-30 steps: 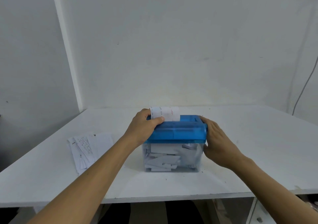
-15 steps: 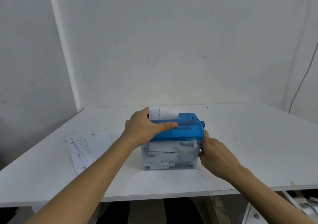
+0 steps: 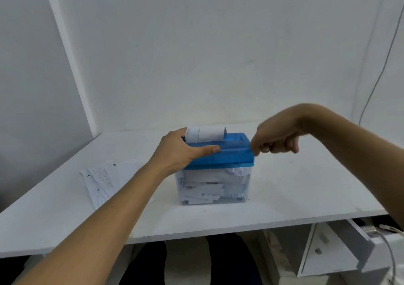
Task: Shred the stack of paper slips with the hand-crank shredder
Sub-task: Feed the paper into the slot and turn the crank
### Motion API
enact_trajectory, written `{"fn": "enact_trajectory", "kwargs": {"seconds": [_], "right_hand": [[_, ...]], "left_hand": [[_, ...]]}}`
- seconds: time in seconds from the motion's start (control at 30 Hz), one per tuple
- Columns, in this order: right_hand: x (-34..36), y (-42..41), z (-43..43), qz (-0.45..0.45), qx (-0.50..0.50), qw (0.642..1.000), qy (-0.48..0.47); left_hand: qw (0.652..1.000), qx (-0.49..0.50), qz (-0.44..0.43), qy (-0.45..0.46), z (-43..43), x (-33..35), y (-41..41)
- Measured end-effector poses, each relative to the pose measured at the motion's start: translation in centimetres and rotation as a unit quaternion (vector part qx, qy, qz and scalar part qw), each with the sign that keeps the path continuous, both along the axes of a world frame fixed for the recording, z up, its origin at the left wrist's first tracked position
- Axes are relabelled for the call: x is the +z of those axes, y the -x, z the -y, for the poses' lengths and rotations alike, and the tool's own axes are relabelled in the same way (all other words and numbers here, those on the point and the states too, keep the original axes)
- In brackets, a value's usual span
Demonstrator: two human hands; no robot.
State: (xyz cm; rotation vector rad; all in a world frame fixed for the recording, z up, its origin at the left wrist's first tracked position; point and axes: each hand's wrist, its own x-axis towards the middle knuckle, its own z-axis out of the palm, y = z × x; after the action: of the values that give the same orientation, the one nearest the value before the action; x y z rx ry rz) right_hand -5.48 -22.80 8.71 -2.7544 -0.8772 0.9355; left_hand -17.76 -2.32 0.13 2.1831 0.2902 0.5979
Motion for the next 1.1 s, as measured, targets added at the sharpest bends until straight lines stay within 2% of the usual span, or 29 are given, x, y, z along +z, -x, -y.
{"fn": "enact_trajectory", "kwargs": {"seconds": [0.1,0.23,0.37,0.4,0.47,0.6,0.7,0.83,1.0,1.1], "right_hand": [[1.4,-1.1,-0.3,-0.007,-0.043,0.996,-0.074],[0.7,-3.1,-1.3,0.167,-0.081,0.967,-0.176],[-3.6,-5.3,-3.1,0.272,-0.130,0.910,-0.284],[-4.4,-5.6,-3.5,0.272,-0.135,0.898,-0.318],[-5.6,-5.7,-4.0,0.213,-0.145,0.888,-0.381],[-10.1,-5.0,-3.7,0.099,-0.187,0.904,-0.371],[-13.5,-4.0,-2.7,0.027,-0.251,0.870,-0.423],[-14.4,-0.8,-0.9,0.049,-0.281,0.826,-0.486],[-12.6,3.9,2.8,0.077,-0.191,0.816,-0.540],[-9.5,4.3,4.5,0.078,-0.118,0.786,-0.601]], "left_hand": [[1.000,-0.012,0.000,0.002,-0.3,0.2,0.0],[1.000,-0.023,-0.004,0.002,0.2,-0.2,0.0],[1.000,-0.028,0.008,0.002,0.3,-0.5,0.1],[1.000,-0.030,0.009,-0.001,0.3,-0.5,0.1],[0.999,-0.031,0.015,-0.005,0.4,-0.4,0.1],[0.999,-0.025,0.012,-0.019,0.3,-0.4,0.2],[0.998,-0.004,0.002,-0.062,0.2,-0.5,0.1],[0.991,0.046,-0.032,-0.125,0.0,-0.5,-0.3],[0.985,0.069,-0.060,-0.148,0.4,0.1,-0.7],[0.988,0.061,-0.058,-0.127,0.8,0.4,-0.4]]}}
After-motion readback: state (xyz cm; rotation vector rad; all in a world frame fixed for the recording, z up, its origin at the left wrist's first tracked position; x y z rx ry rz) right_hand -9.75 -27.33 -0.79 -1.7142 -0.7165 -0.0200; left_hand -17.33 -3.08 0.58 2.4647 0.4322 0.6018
